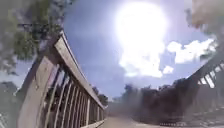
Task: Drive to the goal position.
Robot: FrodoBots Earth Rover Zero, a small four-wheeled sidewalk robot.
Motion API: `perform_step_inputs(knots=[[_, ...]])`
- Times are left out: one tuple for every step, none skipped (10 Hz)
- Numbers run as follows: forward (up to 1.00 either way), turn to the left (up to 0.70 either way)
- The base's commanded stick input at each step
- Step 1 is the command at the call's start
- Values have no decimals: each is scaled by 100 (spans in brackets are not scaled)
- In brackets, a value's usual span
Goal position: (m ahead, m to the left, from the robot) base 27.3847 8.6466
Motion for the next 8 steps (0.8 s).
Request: perform_step_inputs(knots=[[70, 0], [70, 0], [70, 0], [70, 0], [70, 0], [70, 0], [70, 0], [70, 0]])
